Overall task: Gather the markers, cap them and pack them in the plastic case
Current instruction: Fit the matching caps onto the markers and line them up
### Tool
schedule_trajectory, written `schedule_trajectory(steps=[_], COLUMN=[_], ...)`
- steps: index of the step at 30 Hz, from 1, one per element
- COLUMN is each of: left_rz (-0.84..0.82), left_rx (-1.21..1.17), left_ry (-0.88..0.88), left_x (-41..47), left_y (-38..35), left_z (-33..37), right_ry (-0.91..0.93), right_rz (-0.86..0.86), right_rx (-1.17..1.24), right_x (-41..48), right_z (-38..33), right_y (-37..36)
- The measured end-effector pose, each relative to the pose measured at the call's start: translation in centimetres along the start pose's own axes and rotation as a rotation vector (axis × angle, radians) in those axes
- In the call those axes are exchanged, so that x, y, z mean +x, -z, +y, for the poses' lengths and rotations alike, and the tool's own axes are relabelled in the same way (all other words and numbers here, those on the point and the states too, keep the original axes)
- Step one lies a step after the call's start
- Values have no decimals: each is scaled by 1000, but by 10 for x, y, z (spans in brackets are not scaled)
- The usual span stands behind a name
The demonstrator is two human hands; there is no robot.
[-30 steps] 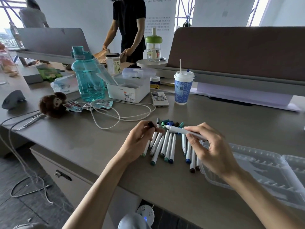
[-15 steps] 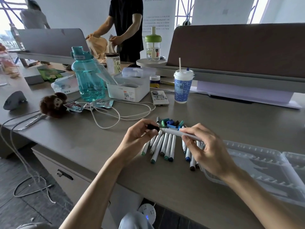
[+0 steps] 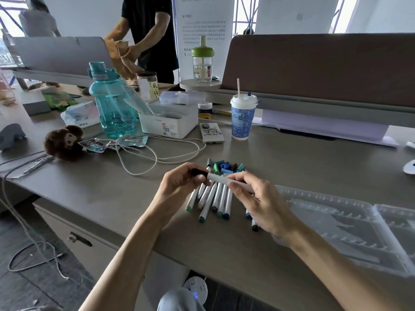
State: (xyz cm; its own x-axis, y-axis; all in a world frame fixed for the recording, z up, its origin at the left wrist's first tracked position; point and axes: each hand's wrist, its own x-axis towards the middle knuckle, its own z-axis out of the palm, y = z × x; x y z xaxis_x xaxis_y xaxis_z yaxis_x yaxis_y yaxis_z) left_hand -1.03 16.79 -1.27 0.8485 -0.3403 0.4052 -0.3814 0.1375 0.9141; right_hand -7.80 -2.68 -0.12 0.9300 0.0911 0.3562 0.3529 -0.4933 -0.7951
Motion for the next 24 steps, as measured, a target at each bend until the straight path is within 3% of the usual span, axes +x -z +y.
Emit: schedule_trajectory(steps=[5, 10, 13, 20, 24], left_rz=[10, 332, 426, 280, 221], left_rx=[6, -45, 90, 690, 851], left_ry=[45, 169, 221, 316, 335], left_x=[1, 10, 18, 34, 30], left_y=[0, 16, 30, 50, 43], left_z=[-2, -1, -3, -14, -25], right_ry=[-41, -54, -46, -57, -84], right_rz=[-26, 70, 143, 138, 162], right_rx=[15, 115, 93, -8, -57], right_x=[3, 0, 3, 4, 5], right_z=[1, 6, 15, 23, 26], right_y=[-2, 2, 8, 8, 12])
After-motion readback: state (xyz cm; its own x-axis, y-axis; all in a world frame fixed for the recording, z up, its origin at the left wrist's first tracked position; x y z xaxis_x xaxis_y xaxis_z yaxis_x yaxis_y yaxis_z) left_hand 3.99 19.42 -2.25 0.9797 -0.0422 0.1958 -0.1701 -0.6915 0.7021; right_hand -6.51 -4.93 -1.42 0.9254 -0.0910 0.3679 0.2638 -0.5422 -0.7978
